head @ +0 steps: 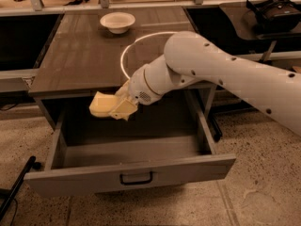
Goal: Place sponge into top drawer
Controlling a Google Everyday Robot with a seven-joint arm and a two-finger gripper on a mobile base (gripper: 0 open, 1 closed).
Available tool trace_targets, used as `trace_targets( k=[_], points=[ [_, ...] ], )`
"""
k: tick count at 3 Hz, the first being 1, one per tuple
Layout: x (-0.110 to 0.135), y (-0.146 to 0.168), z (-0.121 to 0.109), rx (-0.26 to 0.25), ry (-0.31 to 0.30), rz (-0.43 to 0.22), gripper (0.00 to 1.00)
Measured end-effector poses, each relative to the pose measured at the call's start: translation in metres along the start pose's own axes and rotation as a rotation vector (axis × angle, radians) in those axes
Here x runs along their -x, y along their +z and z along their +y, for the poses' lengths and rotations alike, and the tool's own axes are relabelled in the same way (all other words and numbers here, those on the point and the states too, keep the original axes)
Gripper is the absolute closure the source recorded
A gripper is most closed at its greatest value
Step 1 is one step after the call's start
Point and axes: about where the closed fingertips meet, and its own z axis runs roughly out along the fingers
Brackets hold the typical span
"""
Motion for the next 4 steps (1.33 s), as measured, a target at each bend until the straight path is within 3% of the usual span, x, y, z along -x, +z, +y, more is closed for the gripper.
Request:
trace_targets(
  k=[2,3,4],
  points=[
    [-0.043,0.018,0.011,-0.049,0.078,0.034,1.00],
    [-0.043,0.018,0.011,-0.049,0.078,0.034,1.00],
    [-0.064,0.034,0.003,-0.049,0.107,0.050,1.00]
  ],
)
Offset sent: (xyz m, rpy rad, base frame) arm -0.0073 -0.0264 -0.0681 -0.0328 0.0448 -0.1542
